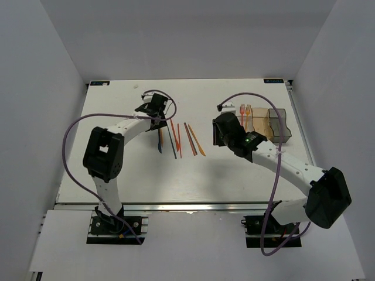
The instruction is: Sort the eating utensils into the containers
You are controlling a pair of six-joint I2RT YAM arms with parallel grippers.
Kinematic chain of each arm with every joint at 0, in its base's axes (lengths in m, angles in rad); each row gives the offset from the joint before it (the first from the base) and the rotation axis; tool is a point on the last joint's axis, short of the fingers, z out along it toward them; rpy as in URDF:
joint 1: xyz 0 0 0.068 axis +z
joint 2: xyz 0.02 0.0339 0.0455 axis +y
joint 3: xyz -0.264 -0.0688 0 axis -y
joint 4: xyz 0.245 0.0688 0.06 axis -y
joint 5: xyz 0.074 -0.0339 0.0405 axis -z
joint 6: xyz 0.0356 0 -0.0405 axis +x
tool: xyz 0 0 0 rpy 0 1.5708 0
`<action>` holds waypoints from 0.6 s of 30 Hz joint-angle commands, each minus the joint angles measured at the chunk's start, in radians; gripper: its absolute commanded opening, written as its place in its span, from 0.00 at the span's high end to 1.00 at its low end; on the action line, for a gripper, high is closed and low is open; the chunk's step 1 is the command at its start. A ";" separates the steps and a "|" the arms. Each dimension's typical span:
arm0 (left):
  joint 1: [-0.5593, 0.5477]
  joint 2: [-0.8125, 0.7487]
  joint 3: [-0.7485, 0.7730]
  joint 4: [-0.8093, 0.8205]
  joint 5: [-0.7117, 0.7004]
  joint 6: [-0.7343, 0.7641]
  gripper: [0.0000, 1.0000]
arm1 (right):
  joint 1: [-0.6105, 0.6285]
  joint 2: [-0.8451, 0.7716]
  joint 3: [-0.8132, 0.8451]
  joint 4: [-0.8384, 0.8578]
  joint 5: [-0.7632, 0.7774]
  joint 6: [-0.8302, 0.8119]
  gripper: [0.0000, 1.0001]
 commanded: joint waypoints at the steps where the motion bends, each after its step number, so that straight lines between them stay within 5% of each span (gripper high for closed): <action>1: -0.011 0.042 0.087 0.014 -0.010 0.016 0.38 | -0.005 -0.010 -0.028 0.002 -0.025 -0.004 0.62; 18: -0.011 0.173 0.157 0.034 0.054 0.078 0.56 | -0.005 0.077 -0.050 0.044 -0.073 -0.034 0.62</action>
